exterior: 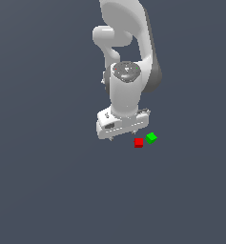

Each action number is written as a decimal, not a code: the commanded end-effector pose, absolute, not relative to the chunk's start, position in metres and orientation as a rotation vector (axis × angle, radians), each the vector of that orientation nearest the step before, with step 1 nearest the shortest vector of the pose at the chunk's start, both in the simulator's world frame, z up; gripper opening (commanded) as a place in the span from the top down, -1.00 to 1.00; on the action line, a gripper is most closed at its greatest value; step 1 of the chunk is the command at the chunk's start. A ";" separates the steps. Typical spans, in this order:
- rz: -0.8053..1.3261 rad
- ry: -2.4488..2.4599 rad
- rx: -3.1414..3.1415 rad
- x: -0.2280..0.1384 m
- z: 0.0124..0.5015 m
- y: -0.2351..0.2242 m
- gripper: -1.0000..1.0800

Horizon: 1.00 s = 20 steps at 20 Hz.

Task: Stack the red cube on top of the green cube.

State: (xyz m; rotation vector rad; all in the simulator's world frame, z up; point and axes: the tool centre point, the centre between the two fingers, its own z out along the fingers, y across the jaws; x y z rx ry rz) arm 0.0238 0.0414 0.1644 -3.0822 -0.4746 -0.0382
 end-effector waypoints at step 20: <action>-0.018 -1.564 -2.711 0.014 0.109 0.108 -0.92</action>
